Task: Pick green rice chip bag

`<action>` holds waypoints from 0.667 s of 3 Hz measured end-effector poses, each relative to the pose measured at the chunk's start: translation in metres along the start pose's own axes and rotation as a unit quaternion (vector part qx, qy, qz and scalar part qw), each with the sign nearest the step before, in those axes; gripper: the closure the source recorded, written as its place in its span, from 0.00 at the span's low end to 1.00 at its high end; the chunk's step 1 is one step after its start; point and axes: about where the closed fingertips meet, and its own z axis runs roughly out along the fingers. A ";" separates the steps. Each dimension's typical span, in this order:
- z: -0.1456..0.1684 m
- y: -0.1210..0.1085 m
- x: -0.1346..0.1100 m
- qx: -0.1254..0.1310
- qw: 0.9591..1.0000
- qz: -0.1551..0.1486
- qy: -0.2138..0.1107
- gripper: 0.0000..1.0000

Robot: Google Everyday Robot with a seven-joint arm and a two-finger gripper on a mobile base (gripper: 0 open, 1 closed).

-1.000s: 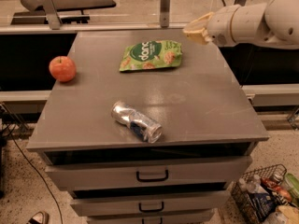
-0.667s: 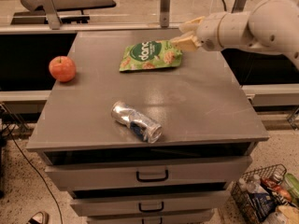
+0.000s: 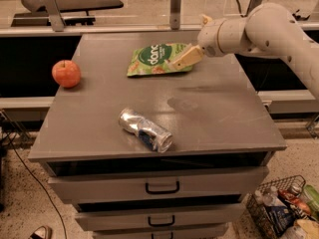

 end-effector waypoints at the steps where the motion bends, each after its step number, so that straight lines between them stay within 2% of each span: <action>1: 0.020 0.001 0.015 -0.012 1.000 0.003 0.016 0.00; 2: 0.038 0.002 0.031 -0.025 0.999 0.007 0.033 0.00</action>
Offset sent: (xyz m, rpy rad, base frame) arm 0.0440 0.0044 -0.0637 -0.0701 0.1197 0.0017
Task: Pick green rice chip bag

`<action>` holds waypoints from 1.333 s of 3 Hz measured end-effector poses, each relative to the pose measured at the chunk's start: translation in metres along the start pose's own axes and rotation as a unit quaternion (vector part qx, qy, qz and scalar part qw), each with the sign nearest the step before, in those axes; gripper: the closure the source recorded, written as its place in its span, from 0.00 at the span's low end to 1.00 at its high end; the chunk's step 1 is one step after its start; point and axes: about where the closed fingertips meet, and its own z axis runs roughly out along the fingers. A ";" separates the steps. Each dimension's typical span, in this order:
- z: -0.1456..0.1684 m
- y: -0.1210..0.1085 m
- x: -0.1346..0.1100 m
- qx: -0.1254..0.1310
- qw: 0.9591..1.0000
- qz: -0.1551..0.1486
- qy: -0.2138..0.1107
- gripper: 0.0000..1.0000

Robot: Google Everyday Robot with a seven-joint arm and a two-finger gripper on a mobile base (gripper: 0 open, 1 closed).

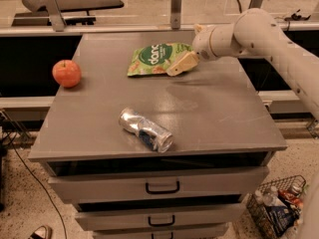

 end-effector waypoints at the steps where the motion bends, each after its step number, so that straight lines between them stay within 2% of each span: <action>1: 0.013 0.003 0.012 -0.014 1.000 0.004 0.012 0.17; 2: 0.017 0.005 0.023 -0.019 1.000 0.011 0.023 0.41; 4: 0.003 -0.003 0.020 0.002 1.000 0.008 0.018 0.87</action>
Offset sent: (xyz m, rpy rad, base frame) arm 0.0092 -0.0122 -0.0361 -0.0321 0.0829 -0.0147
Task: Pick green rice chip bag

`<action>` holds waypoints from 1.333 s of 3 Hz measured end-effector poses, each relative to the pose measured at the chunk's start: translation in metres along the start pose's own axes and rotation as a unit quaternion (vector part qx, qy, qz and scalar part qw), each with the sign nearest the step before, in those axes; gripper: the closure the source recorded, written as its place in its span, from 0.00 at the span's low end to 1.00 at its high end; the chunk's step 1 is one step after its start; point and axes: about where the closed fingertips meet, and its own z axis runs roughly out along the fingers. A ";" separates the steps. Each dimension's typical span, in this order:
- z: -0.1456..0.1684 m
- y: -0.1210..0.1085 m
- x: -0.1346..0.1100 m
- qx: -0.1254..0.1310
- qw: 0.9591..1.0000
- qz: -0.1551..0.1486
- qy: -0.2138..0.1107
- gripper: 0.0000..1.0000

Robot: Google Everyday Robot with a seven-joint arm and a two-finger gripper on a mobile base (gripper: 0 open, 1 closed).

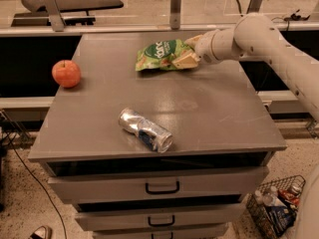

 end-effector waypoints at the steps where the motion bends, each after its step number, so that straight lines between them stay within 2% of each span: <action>1: -0.008 -0.002 -0.009 0.012 1.000 -0.005 -0.012 1.00; 3: -0.028 -0.008 -0.036 0.035 0.998 -0.012 -0.049 1.00; 4: -0.057 -0.021 -0.063 0.057 0.995 -0.024 -0.084 1.00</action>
Offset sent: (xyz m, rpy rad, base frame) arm -0.0127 -0.0028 0.0469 0.0451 -0.1158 -0.0157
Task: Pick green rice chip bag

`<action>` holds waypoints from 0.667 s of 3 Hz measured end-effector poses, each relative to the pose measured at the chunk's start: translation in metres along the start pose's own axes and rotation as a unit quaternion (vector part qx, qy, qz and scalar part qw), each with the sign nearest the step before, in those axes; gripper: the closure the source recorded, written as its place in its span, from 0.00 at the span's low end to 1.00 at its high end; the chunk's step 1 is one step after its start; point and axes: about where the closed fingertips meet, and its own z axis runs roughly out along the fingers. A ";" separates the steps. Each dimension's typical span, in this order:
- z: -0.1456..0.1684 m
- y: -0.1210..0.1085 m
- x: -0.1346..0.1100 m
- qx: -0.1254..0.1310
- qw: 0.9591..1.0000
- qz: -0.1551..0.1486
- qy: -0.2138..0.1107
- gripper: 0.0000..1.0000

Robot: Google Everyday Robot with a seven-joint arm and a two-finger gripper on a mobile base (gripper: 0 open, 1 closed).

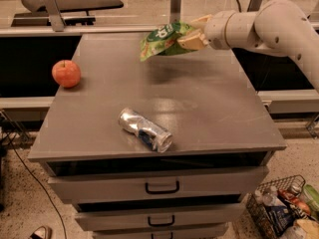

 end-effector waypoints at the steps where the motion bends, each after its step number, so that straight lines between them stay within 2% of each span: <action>1: -0.041 -0.024 -0.032 0.036 0.999 -0.021 -0.032 1.00; 2: -0.045 -0.025 -0.032 0.038 0.998 -0.023 -0.033 1.00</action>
Offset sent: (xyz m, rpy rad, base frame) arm -0.0152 -0.0173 0.0425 0.0205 -0.0865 -0.0127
